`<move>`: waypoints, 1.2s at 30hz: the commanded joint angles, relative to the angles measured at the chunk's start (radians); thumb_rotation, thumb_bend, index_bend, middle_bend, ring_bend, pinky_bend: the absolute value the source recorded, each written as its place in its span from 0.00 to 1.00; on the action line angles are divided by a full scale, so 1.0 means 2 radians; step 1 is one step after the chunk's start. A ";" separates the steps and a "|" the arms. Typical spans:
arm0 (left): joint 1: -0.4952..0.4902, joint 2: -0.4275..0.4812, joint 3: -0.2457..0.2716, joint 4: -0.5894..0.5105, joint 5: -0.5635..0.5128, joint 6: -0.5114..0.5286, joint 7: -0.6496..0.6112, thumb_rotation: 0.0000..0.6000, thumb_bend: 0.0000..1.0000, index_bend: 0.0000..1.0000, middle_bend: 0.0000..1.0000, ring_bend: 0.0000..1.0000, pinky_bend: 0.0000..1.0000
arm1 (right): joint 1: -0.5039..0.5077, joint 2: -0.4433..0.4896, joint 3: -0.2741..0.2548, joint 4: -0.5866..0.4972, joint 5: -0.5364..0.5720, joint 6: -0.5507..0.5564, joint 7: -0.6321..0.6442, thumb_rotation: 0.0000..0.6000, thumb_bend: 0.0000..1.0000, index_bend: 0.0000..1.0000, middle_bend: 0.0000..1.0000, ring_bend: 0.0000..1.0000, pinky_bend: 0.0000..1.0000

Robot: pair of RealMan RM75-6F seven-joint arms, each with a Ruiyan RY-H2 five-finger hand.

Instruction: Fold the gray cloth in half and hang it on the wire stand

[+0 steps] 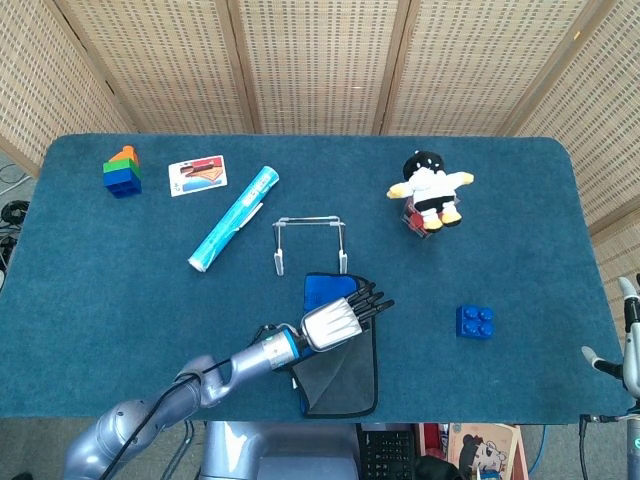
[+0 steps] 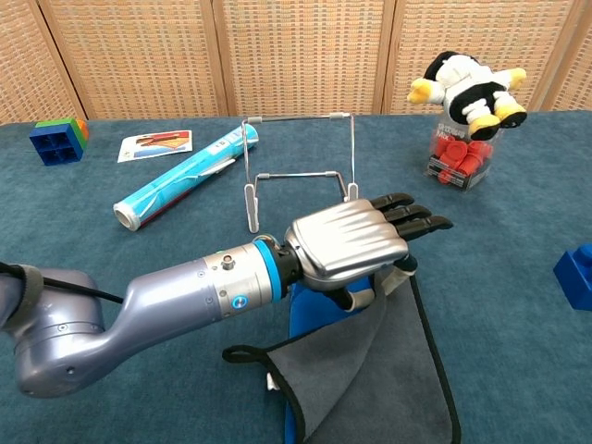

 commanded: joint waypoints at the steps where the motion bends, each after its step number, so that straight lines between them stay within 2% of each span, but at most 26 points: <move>1: -0.004 -0.007 0.001 0.009 -0.002 -0.002 -0.004 1.00 0.41 0.69 0.00 0.00 0.00 | 0.000 0.000 0.000 0.000 0.000 0.000 0.000 1.00 0.00 0.00 0.00 0.00 0.00; 6: -0.009 -0.014 0.000 0.019 -0.005 -0.003 -0.006 1.00 0.41 0.67 0.00 0.00 0.00 | 0.000 0.001 0.001 -0.001 0.002 0.000 0.002 1.00 0.00 0.00 0.00 0.00 0.00; 8: -0.011 -0.017 -0.001 0.022 -0.008 -0.005 -0.004 1.00 0.41 0.60 0.00 0.00 0.00 | 0.000 0.002 0.001 -0.001 0.003 0.000 0.003 1.00 0.00 0.00 0.00 0.00 0.00; 10: -0.011 -0.019 -0.002 0.024 -0.011 -0.007 0.000 1.00 0.41 0.37 0.00 0.00 0.00 | -0.001 0.002 0.001 -0.001 0.003 0.000 0.004 1.00 0.00 0.00 0.00 0.00 0.00; 11: -0.011 -0.020 -0.003 0.025 -0.012 -0.008 0.003 1.00 0.39 0.20 0.00 0.00 0.00 | -0.001 0.002 0.001 -0.001 0.002 0.000 0.004 1.00 0.00 0.00 0.00 0.00 0.00; 12: -0.011 -0.020 -0.004 0.025 -0.014 -0.008 0.004 1.00 0.36 0.06 0.00 0.00 0.00 | -0.001 0.003 0.001 -0.001 0.002 0.000 0.004 1.00 0.00 0.00 0.00 0.00 0.00; 13: -0.010 -0.021 -0.005 0.025 -0.015 -0.008 0.004 1.00 0.34 0.01 0.00 0.00 0.00 | -0.001 0.003 0.001 -0.001 0.002 0.000 0.004 1.00 0.00 0.00 0.00 0.00 0.00; 18: -0.008 -0.025 -0.014 0.018 -0.023 0.009 0.000 1.00 0.29 0.00 0.00 0.00 0.00 | -0.001 0.003 0.001 -0.001 0.001 0.001 0.005 1.00 0.00 0.00 0.00 0.00 0.00; 26: -0.010 -0.011 -0.025 0.001 -0.031 0.028 -0.007 1.00 0.29 0.00 0.00 0.00 0.00 | -0.001 0.003 -0.001 -0.001 -0.001 0.000 0.005 1.00 0.00 0.00 0.00 0.00 0.00; 33: 0.005 0.053 -0.017 -0.050 -0.022 0.072 -0.031 1.00 0.29 0.01 0.00 0.00 0.00 | 0.000 0.001 -0.004 -0.002 -0.005 -0.001 0.001 1.00 0.00 0.00 0.00 0.00 0.00; 36: 0.022 0.094 -0.003 -0.082 -0.015 0.092 -0.042 1.00 0.29 0.08 0.00 0.00 0.00 | 0.000 0.001 -0.005 -0.004 -0.007 0.001 -0.001 1.00 0.00 0.00 0.00 0.00 0.00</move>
